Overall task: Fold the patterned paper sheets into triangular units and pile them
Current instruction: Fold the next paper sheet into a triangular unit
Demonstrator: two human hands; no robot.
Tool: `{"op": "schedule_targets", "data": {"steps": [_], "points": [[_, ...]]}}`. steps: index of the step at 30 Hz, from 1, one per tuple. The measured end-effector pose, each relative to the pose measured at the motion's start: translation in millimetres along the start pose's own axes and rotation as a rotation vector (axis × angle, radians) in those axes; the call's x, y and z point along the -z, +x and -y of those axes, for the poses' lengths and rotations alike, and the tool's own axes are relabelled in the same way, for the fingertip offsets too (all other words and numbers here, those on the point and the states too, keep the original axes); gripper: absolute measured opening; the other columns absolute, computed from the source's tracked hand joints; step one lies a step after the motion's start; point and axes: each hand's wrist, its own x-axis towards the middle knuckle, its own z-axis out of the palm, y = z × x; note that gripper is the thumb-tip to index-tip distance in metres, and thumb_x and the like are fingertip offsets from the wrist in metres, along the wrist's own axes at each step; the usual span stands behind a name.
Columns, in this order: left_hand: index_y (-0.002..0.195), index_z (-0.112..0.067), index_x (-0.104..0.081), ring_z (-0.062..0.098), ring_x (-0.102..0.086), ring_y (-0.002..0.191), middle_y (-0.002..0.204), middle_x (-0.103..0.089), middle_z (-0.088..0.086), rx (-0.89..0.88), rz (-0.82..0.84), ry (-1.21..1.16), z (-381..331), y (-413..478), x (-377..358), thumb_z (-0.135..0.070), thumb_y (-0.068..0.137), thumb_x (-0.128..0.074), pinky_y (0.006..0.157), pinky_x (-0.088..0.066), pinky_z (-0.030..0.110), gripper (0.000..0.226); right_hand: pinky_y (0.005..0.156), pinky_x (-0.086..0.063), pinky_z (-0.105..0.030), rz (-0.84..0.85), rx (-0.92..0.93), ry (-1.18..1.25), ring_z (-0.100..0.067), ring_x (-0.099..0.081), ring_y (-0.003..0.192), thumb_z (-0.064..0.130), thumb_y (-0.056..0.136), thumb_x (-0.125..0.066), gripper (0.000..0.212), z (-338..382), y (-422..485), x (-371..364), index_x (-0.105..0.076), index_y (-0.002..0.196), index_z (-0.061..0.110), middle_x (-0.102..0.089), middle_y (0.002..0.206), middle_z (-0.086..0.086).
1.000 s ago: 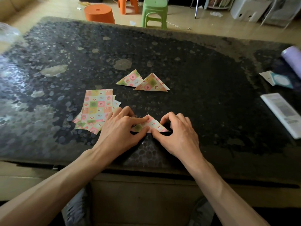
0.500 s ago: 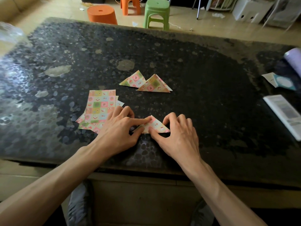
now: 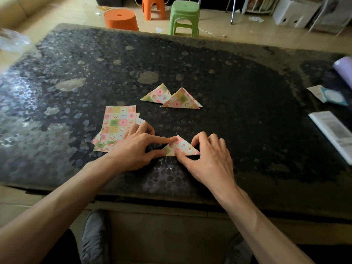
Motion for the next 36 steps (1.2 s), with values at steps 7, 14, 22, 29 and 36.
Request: {"op": "schedule_targets", "data": {"steps": [7, 14, 22, 29, 36], "points": [[0.135, -0.075, -0.033, 0.009, -0.023, 0.112, 0.116, -0.033, -0.011, -0.04, 0.04, 0.06, 0, 6, 11, -0.052, 0.096, -0.06, 0.103, -0.026, 0.031, 0.052, 0.086, -0.048, -0.033, -0.003, 0.001, -0.003, -0.014, -0.043, 0.101, 0.081, 0.081, -0.057, 0.051, 0, 1, -2, -0.044, 0.105, 0.037, -0.045, 0.107, 0.009], [0.136, -0.074, -0.033, 0.008, -0.02, 0.109, 0.117, -0.032, -0.011, -0.042, 0.028, 0.09, -1, 6, 12, -0.056, 0.094, -0.06, 0.1, -0.027, 0.03, 0.053, 0.083, -0.047, -0.036, -0.119, 0.019, -0.125, -0.017, -0.044, 0.096, 0.088, 0.081, -0.042, 0.06, 8, -7, -9, -0.041, 0.105, 0.032, -0.041, 0.103, 0.006], [0.138, -0.072, -0.035, 0.008, -0.02, 0.108, 0.117, -0.032, -0.011, -0.053, 0.022, 0.097, -2, 6, 13, -0.055, 0.093, -0.061, 0.102, -0.026, 0.029, 0.055, 0.087, -0.047, -0.042, -0.096, -0.021, -0.184, -0.022, -0.047, 0.105, 0.1, 0.071, -0.035, 0.086, 15, -6, -12, -0.043, 0.115, 0.027, -0.048, 0.115, -0.001], [0.136, -0.072, -0.035, 0.008, -0.02, 0.107, 0.118, -0.032, -0.012, -0.054, 0.038, 0.095, -3, 8, 14, -0.054, 0.093, -0.063, 0.097, -0.025, 0.029, 0.054, 0.091, -0.046, -0.043, -0.075, -0.054, -0.203, -0.025, -0.047, 0.111, 0.101, 0.068, -0.037, 0.098, 19, -5, -12, -0.045, 0.126, 0.022, -0.049, 0.123, -0.005], [0.136, -0.072, -0.038, 0.009, -0.024, 0.111, 0.118, -0.033, -0.013, -0.052, 0.032, 0.099, -2, 9, 15, -0.055, 0.091, -0.066, 0.098, -0.025, 0.029, 0.056, 0.091, -0.044, -0.035, -0.026, -0.04, -0.052, -0.018, -0.045, 0.108, 0.087, 0.078, -0.051, 0.062, 8, -3, -5, -0.041, 0.107, 0.033, -0.041, 0.109, 0.007]]}}
